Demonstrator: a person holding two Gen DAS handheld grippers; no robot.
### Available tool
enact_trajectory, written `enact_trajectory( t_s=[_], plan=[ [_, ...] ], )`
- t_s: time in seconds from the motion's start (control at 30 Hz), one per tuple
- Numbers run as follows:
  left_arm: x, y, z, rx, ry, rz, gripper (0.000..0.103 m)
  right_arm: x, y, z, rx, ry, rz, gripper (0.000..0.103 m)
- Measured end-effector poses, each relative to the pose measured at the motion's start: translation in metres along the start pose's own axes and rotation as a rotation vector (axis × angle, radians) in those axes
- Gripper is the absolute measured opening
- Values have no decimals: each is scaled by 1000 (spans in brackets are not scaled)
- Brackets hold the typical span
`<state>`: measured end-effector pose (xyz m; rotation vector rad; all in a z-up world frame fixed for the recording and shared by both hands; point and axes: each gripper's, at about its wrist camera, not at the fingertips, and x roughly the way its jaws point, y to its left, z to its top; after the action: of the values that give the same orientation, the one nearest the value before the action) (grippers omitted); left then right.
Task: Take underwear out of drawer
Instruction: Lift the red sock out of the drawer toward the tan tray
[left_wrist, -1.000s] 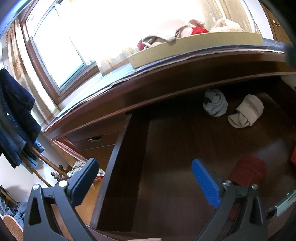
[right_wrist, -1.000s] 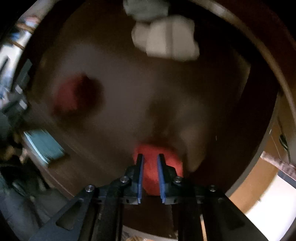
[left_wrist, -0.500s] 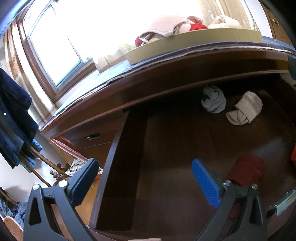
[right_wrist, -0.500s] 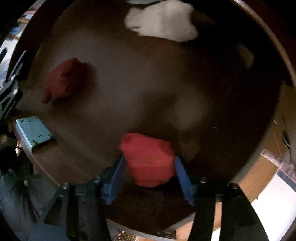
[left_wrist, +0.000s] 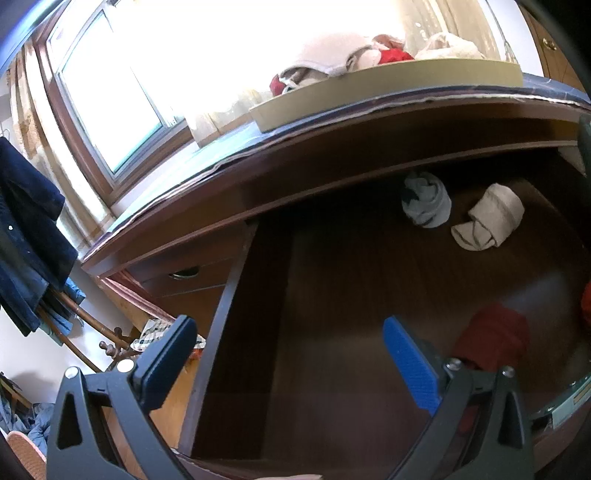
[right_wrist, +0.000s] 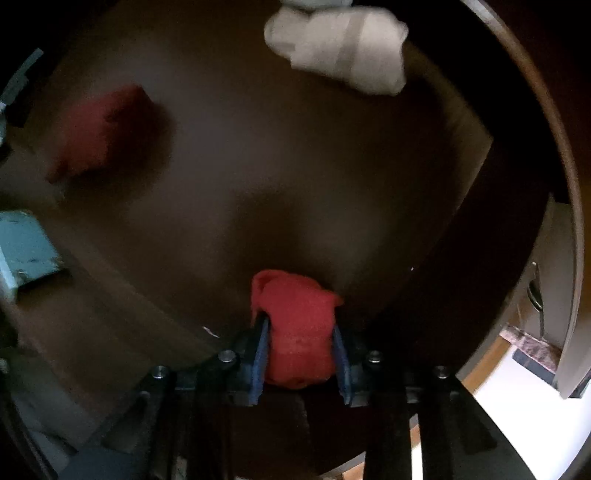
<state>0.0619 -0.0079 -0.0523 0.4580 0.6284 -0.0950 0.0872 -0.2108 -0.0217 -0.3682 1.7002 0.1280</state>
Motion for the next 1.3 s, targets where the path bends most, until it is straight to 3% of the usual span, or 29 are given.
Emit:
enact_trajectory(
  t_s=[0.27, 0.47, 0.53, 0.67, 0.73, 0.93, 1.07, 1.3],
  plan=[
    [-2, -4, -5, -5, -20, 13, 102, -70, -19, 0, 277, -373, 308, 31],
    [-4, -4, -10, -11, -33, 34, 102, -78, -13, -3, 449, -563, 367, 31],
    [-8, -7, -14, -10, -43, 50, 102, -70, -8, -8, 467, -616, 351, 31],
    [-11, -7, -14, -17, -32, -5, 102, -50, -4, -19, 523, -744, 357, 31],
    [-18, -7, -12, -29, -41, -19, 102, -10, -10, -70, 543, -780, 354, 31],
    [-34, -4, 12, -34, -147, 25, 102, 25, -10, -62, 577, -802, 358, 31],
    [-14, 5, 25, -78, -73, 0, 102, 8, -7, -68, 560, -858, 325, 31],
    [7, 14, 21, -151, 41, -47, 100, -20, -9, -68, 553, -909, 308, 31]
  ],
)
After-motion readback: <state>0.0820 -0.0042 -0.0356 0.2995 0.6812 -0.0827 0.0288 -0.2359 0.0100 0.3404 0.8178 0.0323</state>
